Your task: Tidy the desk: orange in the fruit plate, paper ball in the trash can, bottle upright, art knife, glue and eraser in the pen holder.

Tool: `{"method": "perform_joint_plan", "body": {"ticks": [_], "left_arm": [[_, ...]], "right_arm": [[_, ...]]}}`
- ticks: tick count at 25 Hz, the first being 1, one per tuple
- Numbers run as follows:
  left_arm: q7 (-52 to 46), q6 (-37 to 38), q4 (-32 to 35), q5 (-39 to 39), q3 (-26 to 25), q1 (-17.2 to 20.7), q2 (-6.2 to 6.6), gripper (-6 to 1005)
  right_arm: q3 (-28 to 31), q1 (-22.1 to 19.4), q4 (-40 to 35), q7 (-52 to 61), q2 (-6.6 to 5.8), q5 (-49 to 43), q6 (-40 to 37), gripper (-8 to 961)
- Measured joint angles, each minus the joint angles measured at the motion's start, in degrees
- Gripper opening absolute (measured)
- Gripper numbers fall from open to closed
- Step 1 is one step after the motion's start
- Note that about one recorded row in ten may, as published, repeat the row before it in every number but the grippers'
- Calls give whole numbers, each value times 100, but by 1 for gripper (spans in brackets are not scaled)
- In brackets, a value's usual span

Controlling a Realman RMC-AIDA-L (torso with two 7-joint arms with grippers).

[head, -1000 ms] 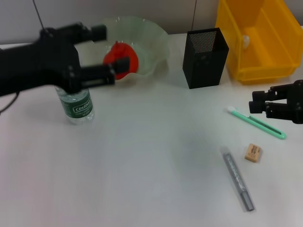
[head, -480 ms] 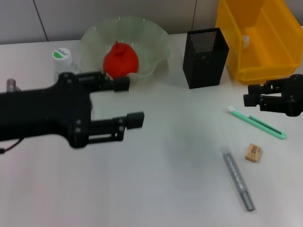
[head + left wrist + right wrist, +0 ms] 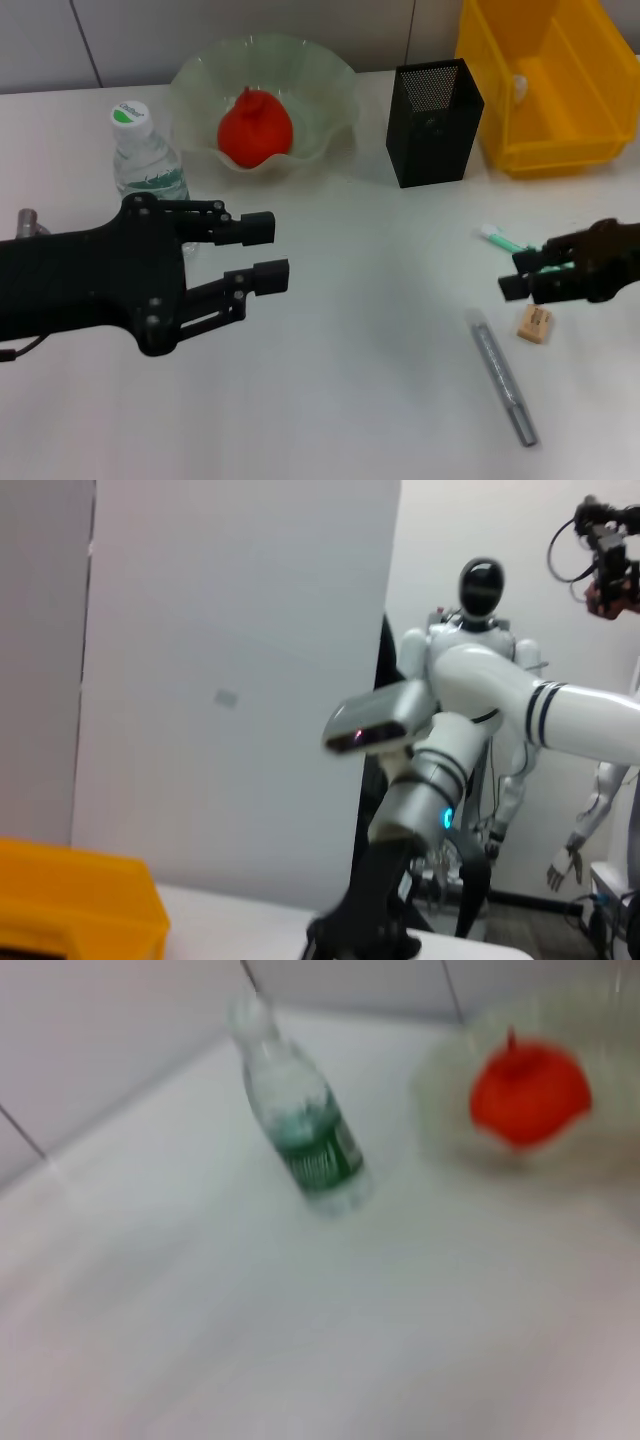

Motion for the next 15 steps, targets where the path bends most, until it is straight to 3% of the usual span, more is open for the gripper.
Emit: {"method": "perform_joint_plan", "body": {"ticks": [2, 8, 15], "left_arm": [[229, 83, -201, -126, -1, -12, 9, 346], [365, 514, -847, -212, -243, -332, 26, 391], [134, 857, -1479, -47, -696, -824, 43, 494]], "right_arm": [[-192, -24, -133, 173, 18, -40, -14, 497], [-574, -46, -516, 645, 22, -48, -49, 513], [-611, 289, -610, 1157, 1, -771, 141, 513]]}}
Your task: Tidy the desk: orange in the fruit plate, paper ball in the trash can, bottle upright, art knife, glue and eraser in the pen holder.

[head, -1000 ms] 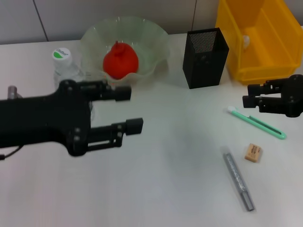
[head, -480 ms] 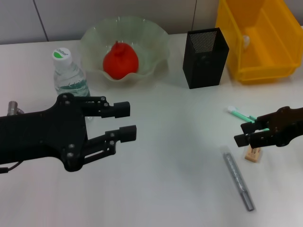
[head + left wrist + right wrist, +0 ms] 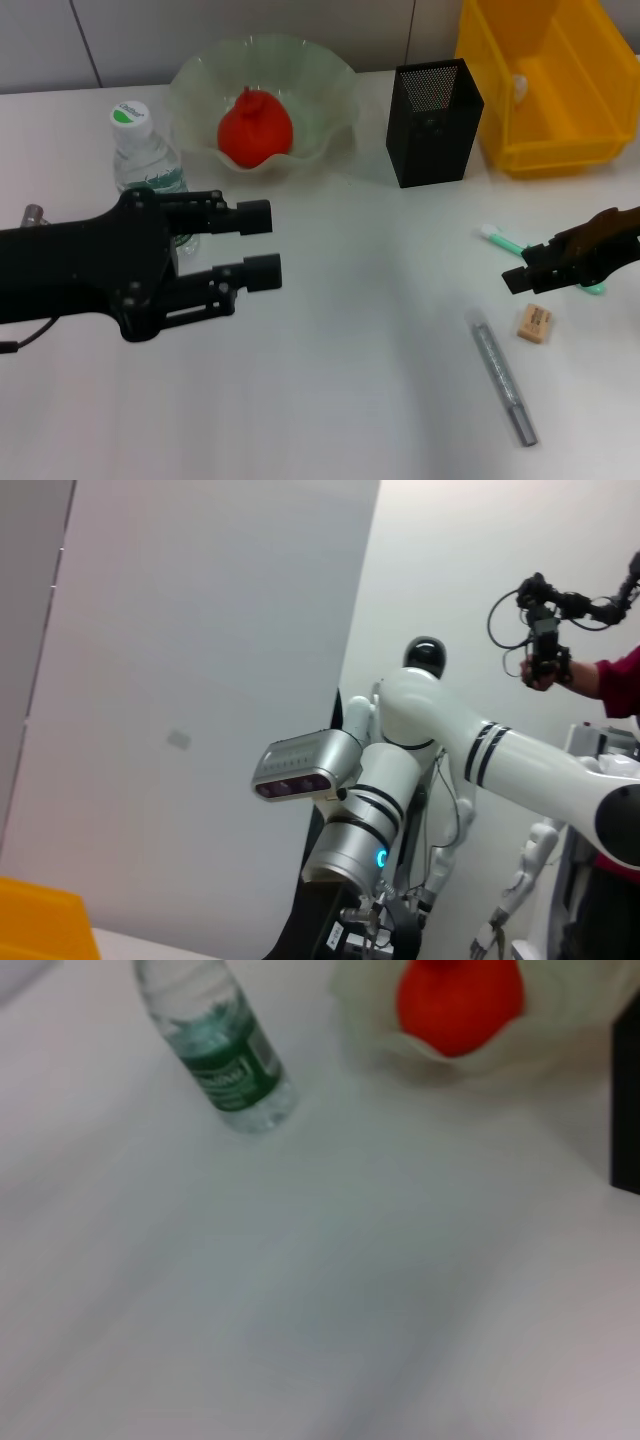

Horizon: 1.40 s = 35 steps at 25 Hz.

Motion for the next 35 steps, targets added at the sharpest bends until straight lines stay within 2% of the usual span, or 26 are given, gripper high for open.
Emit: {"method": "perform_joint_plan", "body": {"ticks": [4, 14, 21, 28, 35], "left_arm": [[51, -71, -223, 75, -116, -101, 1, 496], [-61, -408, -175, 538, -67, -217, -29, 499], [-46, -415, -198, 573, -40, -171, -44, 493], [-4, -426, -196, 559, -4, -128, -51, 488], [-1, -436, -198, 545, 18, -126, -59, 486]], "right_arm": [[-30, 104, -29, 234, 4, -136, 7, 514], [-165, 168, -376, 899, -20, -197, -54, 514], [-552, 281, -655, 977, -3, -1245, 35, 511], [-810, 300, -532, 230, -23, -1520, 719, 503], [-836, 653, 122, -580, -43, -1709, 1226, 503]]}}
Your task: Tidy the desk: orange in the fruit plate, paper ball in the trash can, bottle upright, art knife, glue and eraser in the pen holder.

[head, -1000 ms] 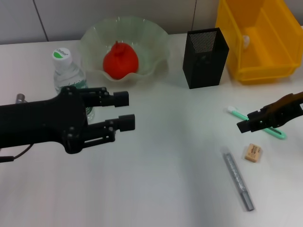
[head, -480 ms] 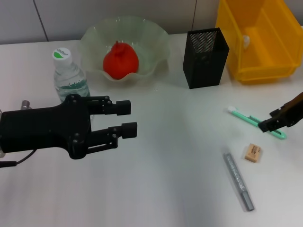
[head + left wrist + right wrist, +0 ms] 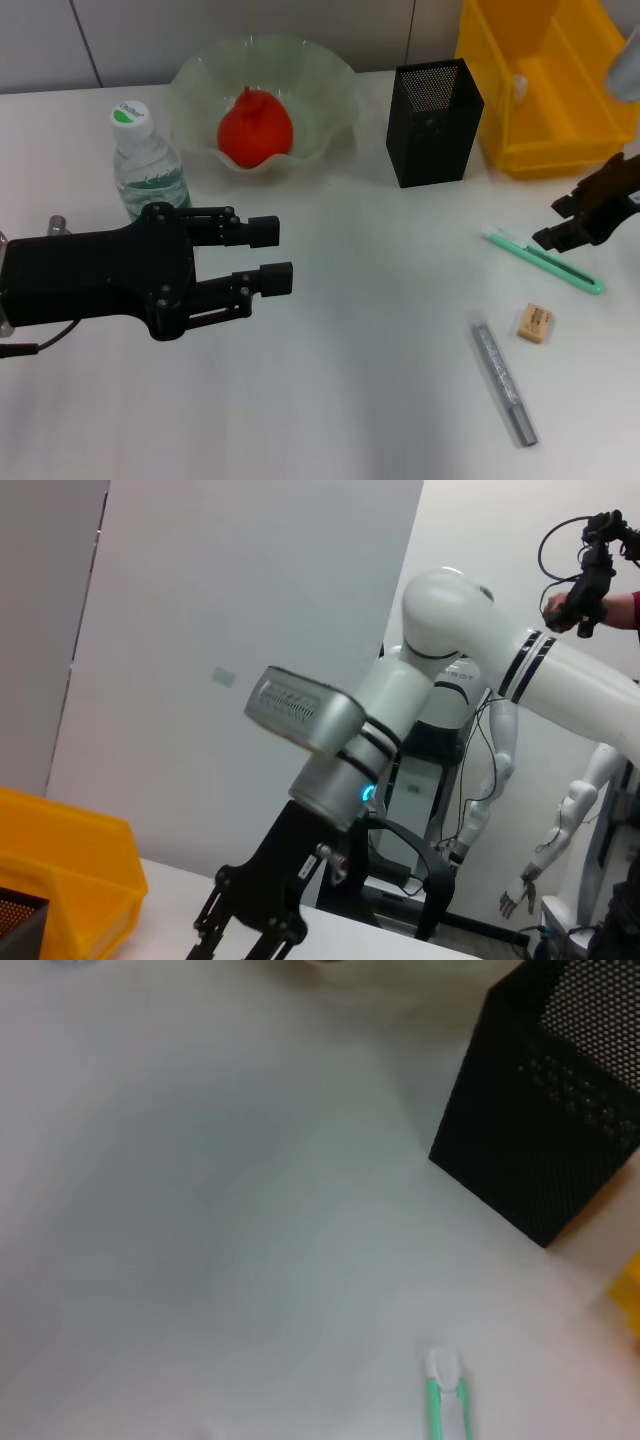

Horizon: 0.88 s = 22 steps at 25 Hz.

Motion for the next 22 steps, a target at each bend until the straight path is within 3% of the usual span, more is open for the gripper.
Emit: {"method": "perform_joint_plan", "body": {"ticks": [7, 22], "left_arm": [[14, -5, -6, -5, 0, 12, -1, 486], [128, -110, -53, -5, 0, 17, 0, 486]], "right_arm": [[-218, 392, 868, -217, 8, -422, 637, 504], [-292, 589, 1391, -189, 35, -488, 1092, 502]]}}
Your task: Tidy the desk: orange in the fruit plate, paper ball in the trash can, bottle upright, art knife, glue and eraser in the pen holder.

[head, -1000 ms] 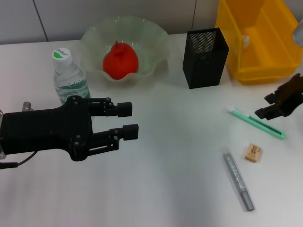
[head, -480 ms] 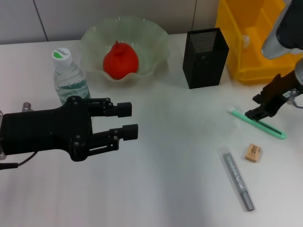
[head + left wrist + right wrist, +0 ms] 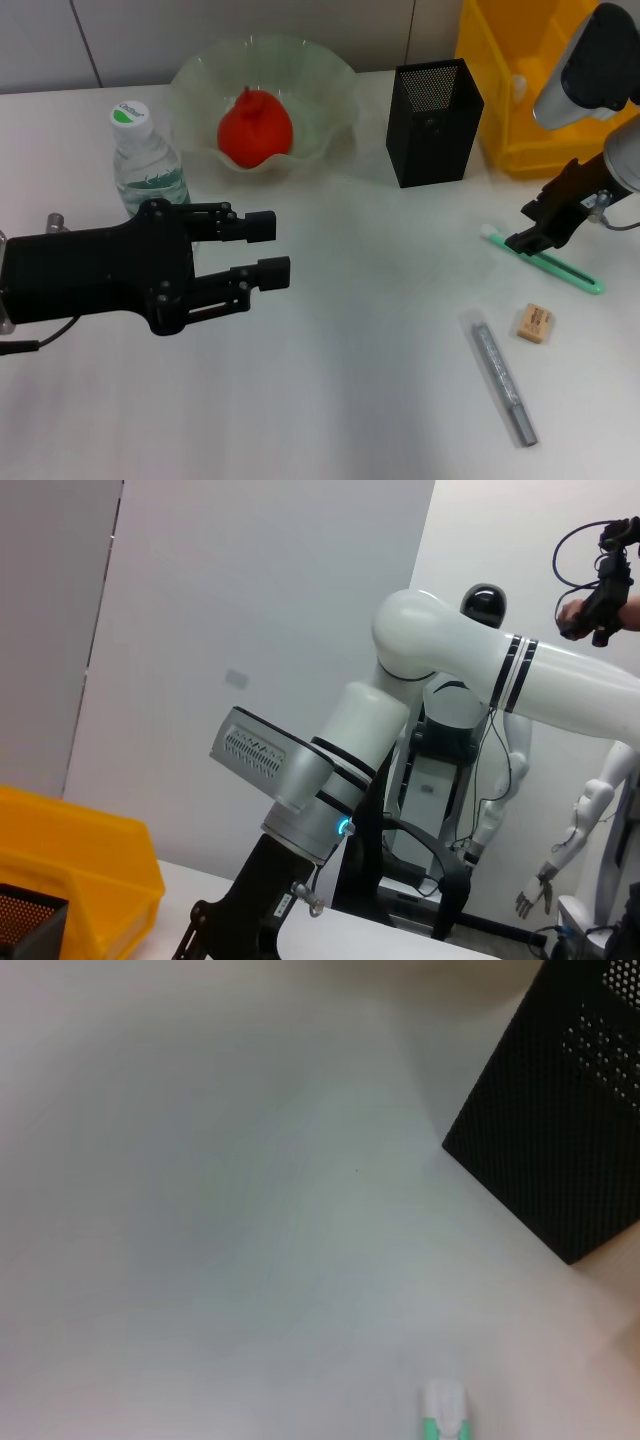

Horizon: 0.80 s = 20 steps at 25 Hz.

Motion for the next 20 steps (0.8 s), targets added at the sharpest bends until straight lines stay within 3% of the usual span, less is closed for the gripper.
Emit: {"method": "perform_joint_plan", "body": {"ticks": [20], "left_arm": [[176, 0, -293, -8, -44, 35, 0, 486]], "right_arm": [[1, 85, 375, 35, 13, -6, 176, 470]]}}
